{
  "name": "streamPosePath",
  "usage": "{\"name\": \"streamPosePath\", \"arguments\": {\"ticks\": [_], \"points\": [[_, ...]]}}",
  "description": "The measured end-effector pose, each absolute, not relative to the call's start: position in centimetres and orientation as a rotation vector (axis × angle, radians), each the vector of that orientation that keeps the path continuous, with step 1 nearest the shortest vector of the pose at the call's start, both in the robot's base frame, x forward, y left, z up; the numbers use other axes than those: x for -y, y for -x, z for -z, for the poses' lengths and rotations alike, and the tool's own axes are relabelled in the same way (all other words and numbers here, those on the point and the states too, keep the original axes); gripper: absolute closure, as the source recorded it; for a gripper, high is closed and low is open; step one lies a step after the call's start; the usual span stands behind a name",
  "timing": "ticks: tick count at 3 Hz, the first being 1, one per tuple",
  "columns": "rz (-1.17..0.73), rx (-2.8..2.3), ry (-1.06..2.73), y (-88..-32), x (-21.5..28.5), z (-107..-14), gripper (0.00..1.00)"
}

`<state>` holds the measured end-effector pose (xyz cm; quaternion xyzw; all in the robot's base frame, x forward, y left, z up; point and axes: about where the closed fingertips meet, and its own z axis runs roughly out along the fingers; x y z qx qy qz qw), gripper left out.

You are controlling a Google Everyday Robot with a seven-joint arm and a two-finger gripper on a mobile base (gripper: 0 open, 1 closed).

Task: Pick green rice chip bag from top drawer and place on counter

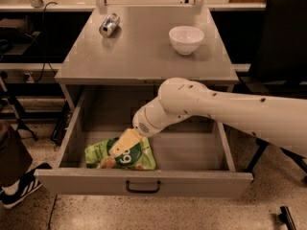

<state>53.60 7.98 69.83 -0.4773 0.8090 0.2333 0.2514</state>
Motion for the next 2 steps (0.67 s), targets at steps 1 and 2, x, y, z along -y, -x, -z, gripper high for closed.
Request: {"name": "streamPosePath", "arguments": {"ticks": [1,2], "points": [[-0.644,-2.188,1.245,-54.0,-8.2,-69.4,0.00],[-0.633,-2.148,1.231,-55.1,-9.6,-68.4,0.00]]}}
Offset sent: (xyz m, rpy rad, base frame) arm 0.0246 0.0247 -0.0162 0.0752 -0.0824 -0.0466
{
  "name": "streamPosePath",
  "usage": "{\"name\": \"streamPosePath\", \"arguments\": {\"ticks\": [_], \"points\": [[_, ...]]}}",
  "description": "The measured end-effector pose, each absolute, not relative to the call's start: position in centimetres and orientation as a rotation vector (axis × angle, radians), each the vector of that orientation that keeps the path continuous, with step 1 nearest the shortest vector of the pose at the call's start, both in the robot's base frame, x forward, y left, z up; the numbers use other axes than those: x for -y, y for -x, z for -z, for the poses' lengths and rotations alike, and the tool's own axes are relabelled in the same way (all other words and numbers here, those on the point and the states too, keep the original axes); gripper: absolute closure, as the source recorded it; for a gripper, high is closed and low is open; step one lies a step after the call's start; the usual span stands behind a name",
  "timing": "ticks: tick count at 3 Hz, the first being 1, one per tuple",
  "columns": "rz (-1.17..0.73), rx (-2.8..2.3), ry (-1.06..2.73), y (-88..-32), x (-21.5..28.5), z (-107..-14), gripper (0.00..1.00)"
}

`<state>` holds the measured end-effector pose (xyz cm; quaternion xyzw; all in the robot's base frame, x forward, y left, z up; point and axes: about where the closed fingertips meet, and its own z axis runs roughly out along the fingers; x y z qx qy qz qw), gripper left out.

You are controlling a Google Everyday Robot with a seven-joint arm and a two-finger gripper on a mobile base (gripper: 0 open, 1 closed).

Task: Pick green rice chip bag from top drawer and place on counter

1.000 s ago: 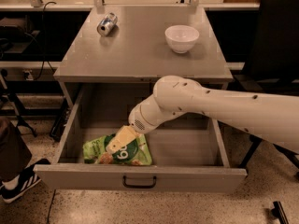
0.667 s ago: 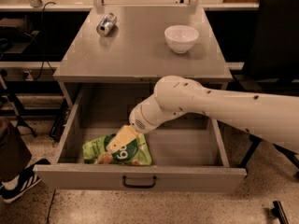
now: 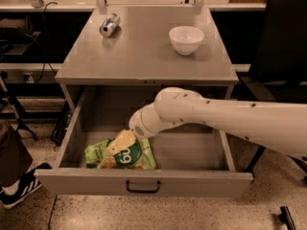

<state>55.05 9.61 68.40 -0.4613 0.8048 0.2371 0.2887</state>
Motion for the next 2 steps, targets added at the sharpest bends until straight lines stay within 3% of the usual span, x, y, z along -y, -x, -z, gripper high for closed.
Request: {"name": "streamPosePath", "arguments": {"ticks": [2], "points": [[-0.617,-2.152,1.232,-55.6,-10.5,-65.2,0.00]]}}
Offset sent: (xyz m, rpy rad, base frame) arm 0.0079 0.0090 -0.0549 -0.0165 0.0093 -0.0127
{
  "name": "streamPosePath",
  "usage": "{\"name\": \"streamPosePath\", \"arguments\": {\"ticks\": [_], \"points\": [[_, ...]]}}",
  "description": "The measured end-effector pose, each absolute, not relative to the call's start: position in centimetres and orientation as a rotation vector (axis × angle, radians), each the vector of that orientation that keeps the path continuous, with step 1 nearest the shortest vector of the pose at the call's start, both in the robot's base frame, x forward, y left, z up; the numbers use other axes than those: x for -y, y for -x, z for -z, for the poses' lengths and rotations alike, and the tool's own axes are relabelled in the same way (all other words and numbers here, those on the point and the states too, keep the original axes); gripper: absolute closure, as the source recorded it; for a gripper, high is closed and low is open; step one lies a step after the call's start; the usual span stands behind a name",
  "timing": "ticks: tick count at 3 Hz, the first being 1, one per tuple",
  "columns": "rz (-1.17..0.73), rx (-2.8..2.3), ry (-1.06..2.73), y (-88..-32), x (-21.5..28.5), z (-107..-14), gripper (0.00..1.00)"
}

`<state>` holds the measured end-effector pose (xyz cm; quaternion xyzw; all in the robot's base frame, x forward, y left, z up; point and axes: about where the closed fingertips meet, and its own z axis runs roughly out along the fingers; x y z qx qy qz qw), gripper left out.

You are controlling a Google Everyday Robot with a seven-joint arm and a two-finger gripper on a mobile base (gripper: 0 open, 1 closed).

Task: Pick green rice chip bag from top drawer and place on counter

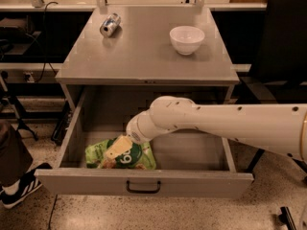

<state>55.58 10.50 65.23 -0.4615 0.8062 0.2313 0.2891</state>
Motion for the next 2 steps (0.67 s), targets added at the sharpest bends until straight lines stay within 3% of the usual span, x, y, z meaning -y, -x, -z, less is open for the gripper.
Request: {"name": "streamPosePath", "arguments": {"ticks": [1,2], "points": [[-0.650,-2.184,1.221,-55.3,-10.8,-62.5,0.02],[-0.679,-2.196,1.212,-55.1,-11.0,-61.3,0.25]]}}
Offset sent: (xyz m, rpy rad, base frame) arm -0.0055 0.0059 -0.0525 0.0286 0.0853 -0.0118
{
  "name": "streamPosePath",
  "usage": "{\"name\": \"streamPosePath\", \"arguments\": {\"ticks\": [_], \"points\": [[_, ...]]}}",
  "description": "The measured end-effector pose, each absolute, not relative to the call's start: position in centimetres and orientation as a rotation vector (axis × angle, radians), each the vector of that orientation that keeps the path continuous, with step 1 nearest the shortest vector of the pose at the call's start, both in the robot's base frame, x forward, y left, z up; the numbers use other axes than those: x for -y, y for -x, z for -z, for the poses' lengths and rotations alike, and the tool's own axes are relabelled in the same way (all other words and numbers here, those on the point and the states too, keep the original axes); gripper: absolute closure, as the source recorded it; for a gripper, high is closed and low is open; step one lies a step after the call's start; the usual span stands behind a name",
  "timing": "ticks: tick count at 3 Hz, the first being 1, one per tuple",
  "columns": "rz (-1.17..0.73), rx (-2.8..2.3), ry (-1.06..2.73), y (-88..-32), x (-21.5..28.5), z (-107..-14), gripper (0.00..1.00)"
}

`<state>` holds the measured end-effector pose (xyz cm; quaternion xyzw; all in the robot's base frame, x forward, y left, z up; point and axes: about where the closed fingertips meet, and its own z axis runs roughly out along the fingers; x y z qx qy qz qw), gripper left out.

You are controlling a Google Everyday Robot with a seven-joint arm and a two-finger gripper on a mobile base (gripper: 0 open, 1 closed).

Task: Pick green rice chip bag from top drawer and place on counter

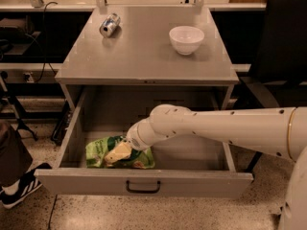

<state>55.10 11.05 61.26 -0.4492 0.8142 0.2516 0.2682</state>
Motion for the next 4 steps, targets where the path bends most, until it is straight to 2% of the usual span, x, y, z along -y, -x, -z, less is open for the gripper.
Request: {"name": "streamPosePath", "arguments": {"ticks": [3,4], "points": [[-0.706,-2.196,1.189,-55.0,-11.2,-61.0,0.95],[-0.796,-2.119,1.156,-55.4,-10.7,-64.0,1.00]]}}
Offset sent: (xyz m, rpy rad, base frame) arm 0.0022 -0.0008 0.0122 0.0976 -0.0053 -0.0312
